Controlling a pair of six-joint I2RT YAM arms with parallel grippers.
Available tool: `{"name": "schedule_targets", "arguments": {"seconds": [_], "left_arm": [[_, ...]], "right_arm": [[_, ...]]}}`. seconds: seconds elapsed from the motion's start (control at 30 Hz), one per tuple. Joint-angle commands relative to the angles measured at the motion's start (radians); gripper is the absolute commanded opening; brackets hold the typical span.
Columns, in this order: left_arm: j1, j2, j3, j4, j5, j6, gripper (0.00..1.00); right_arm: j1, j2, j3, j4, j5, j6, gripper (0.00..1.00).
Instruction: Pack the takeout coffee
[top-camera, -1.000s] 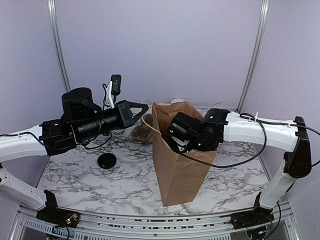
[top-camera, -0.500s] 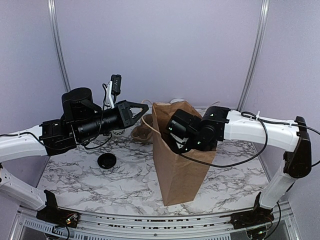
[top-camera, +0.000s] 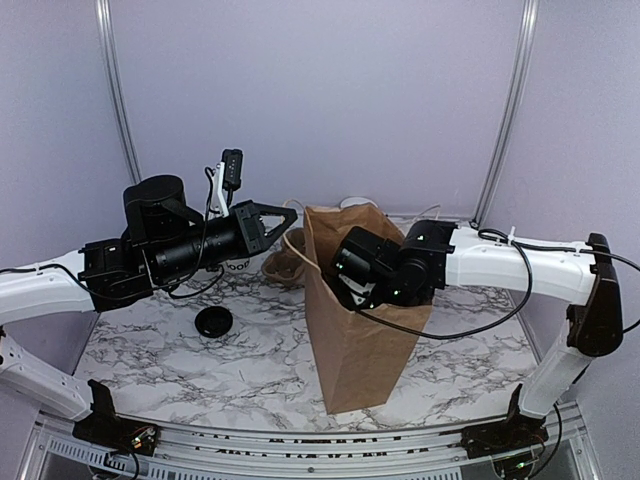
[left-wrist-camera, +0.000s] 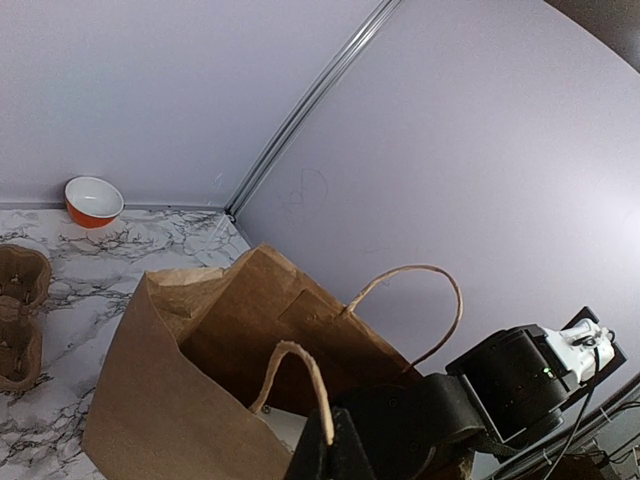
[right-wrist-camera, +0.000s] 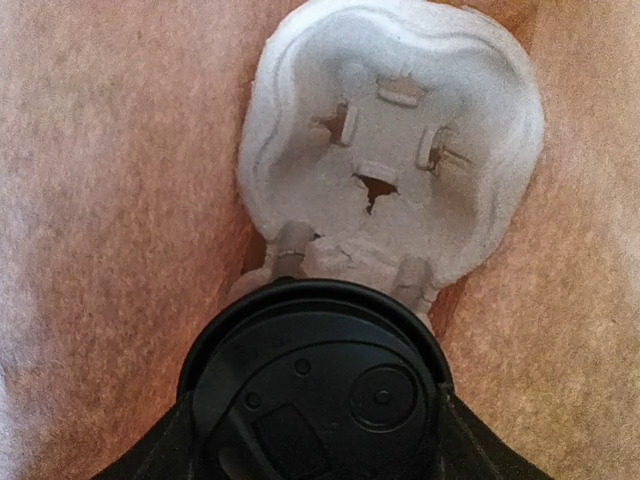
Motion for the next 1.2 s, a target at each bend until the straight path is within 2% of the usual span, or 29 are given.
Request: {"name": "schedule_targets", "arguments": {"seconds": [0.0,0.33,0.77,1.17], "left_arm": [[-0.003,-0.010,0.000,0.034,-0.006,-0.002,0.00],[-0.003,-0.012,0.000,0.034,-0.006,0.004,0.00],[-0.002,-0.018,-0.004,0.035,-0.011,0.004,0.00],[-0.002,-0.025,-0.008,0.035,-0.029,0.004,0.00]], "right_arm": [[0.014,0.020,-0.014,-0.003,-0.038,-0.004,0.49],[0.014,0.025,0.019,-0.025,-0.013,-0.004,0.54],[0.017,0.027,0.073,-0.058,-0.004,-0.010,0.66],[0.024,0.031,0.130,-0.107,-0.002,-0.017,0.82]]}}
